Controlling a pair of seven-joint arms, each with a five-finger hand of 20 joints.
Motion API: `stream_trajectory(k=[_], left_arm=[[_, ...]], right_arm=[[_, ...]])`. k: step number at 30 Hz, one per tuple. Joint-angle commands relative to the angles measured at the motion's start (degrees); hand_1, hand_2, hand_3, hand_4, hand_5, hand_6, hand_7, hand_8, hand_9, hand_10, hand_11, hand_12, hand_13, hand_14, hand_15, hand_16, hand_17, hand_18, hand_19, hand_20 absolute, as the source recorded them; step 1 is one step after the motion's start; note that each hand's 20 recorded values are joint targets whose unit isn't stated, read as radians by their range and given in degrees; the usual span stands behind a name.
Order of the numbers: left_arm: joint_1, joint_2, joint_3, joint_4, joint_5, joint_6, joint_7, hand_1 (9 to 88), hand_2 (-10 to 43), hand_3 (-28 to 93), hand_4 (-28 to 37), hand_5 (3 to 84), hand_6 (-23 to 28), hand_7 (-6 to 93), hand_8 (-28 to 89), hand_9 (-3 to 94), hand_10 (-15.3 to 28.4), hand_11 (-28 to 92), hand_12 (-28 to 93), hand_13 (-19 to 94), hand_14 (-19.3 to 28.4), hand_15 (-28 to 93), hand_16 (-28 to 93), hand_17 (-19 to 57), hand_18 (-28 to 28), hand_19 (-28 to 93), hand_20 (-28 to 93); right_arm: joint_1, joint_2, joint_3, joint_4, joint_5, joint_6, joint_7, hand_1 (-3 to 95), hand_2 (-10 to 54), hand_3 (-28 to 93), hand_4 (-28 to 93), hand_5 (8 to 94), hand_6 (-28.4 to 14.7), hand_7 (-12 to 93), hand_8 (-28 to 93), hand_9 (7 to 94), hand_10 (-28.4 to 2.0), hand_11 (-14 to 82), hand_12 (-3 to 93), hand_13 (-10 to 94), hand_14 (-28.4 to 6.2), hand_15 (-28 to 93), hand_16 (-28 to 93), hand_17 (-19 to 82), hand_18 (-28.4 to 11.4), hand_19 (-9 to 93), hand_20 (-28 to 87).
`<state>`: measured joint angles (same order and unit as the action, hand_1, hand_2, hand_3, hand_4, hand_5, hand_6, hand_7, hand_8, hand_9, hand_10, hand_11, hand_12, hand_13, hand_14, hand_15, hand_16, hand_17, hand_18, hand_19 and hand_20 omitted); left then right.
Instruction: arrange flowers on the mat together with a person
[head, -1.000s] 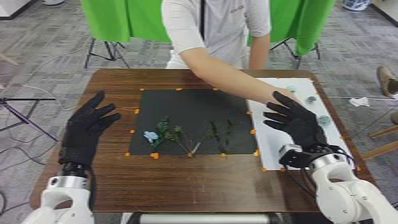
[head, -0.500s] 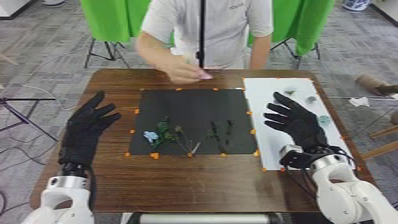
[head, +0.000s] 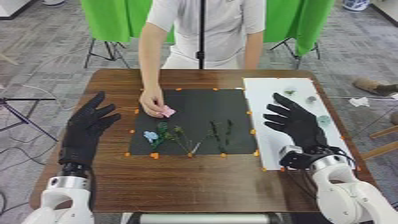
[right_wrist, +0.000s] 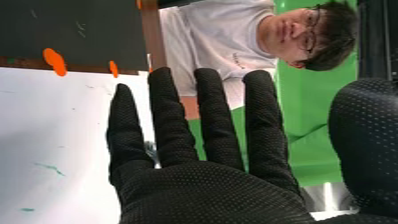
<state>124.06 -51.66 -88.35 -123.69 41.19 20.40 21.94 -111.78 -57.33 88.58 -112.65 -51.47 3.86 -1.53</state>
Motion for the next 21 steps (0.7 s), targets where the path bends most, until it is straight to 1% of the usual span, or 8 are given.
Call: stream_trajectory(k=[1, 7, 10, 14, 17, 18, 19, 21], left_arm=[[1.0, -0.57, -0.13, -0.26, 0.14, -0.04, -0.81, 25.7, 5.8, 79, -25.8, 36.8, 5.2, 11.3, -9, 37.4, 18.0, 24, 10, 29, 27.2, 53, -8, -7.1, 26.3, 52, 22], [1.3, -0.33, 0.03, -0.36, -0.16, 0.18, -0.47, 25.8, 5.8, 79, -25.9, 36.9, 5.3, 11.3, -9, 37.4, 18.0, 24, 10, 29, 27.1, 53, -8, -7.1, 26.3, 52, 22], [1.4, -0.51, -0.11, -0.43, -0.02, 0.10, -0.74, 25.7, 5.8, 79, -25.8, 36.9, 5.3, 11.3, -9, 37.4, 18.1, 24, 10, 29, 27.2, 53, -8, -7.1, 26.3, 52, 22], [1.3, -0.07, 0.11, -0.46, -0.43, 0.57, -0.07, 25.8, 5.9, 79, -25.8, 36.9, 5.4, 11.4, -9, 37.4, 18.1, 24, 10, 29, 27.2, 53, -8, -7.1, 26.3, 52, 22], [1.2, 0.15, 0.18, -0.46, -0.44, 0.60, 0.11, 25.7, 5.9, 79, -25.8, 36.9, 5.3, 11.3, -9, 37.4, 18.1, 24, 10, 29, 27.2, 53, -8, -7.1, 26.3, 52, 22], [1.2, 0.26, 0.25, -0.46, -0.57, 0.72, 0.26, 25.7, 5.9, 79, -25.8, 36.8, 5.3, 11.4, -9, 37.4, 18.1, 24, 10, 29, 27.2, 53, -8, -7.1, 26.3, 52, 22], [1.3, 0.67, 0.64, -0.46, -1.00, 1.24, 1.03, 25.7, 5.9, 79, -25.8, 36.8, 5.3, 11.4, -9, 37.4, 18.1, 24, 10, 29, 27.2, 53, -8, -7.1, 26.3, 52, 22], [1.1, 0.62, 0.65, -0.43, -0.91, 1.17, 0.89, 25.7, 5.8, 79, -25.8, 36.8, 5.4, 11.4, -9, 37.5, 18.1, 24, 10, 29, 27.2, 53, -8, -7.1, 26.3, 52, 22]], right_arm=[[-1.0, -0.3, 0.2, -0.6, -0.4, 0.0, -0.3, 16.5, 5.4, 81, -28, 40.5, 5.9, 14, -13, 44.9, -10.7, 5.5, 13.2, 35, -16.8, 16, 21, 4, -24.2, 44, 15], [-1.0, -0.4, 0.2, -0.7, -0.5, 0.0, -0.1, 16.6, 5.3, 81, -28, 40.5, 5.9, 14, -13, 45.2, -10.7, 5.6, 13.3, 36, -16.8, 17, 21, 4, -24.1, 44, 15], [-1.0, -0.3, 0.3, -0.8, -0.6, 0.2, 0.0, 16.7, 5.2, 81, -28, 40.8, 5.9, 15, -13, 45.5, -10.8, 5.7, 13.4, 36, -16.9, 18, 21, 4, -24.1, 45, 16], [-0.2, 0.3, 1.1, -1.0, -1.3, 0.3, 0.0, 17.1, 4.9, 81, -28, 41.9, 5.6, 15, -13, 45.8, -10.9, 5.9, 13.7, 37, -16.7, 20, 21, 4, -24.1, 45, 16], [0.1, 1.6, 2.4, -1.4, -3.1, 2.0, -0.1, 18.2, 4.5, 81, -28, 43.1, 5.4, 16, -13, 46.6, -11.3, 6.7, 14.0, 39, -16.7, 23, 21, 5, -24.3, 48, 17], [0.1, 2.3, 2.8, -2.2, -4.3, 4.6, 1.6, 18.4, 4.5, 81, -28, 43.4, 5.4, 16, -13, 46.9, -11.5, 7.1, 14.1, 39, -16.7, 24, 20, 6, -24.3, 48, 18], [0.5, 2.8, 2.9, -2.5, -7.0, 7.4, 3.1, 18.8, 4.1, 82, -28, 44.1, 5.3, 17, -14, 47.4, -11.8, 7.9, 14.2, 39, -16.6, 26, 20, 6, -24.5, 50, 19], [0.8, 4.5, 3.6, -2.6, -10.3, 10.7, 4.1, 20.6, 2.7, 82, -28, 45.1, 4.8, 18, -14, 48.5, -12.6, 9.4, 14.1, 40, -16.8, 31, 17, 7, -24.8, 54, 21]])
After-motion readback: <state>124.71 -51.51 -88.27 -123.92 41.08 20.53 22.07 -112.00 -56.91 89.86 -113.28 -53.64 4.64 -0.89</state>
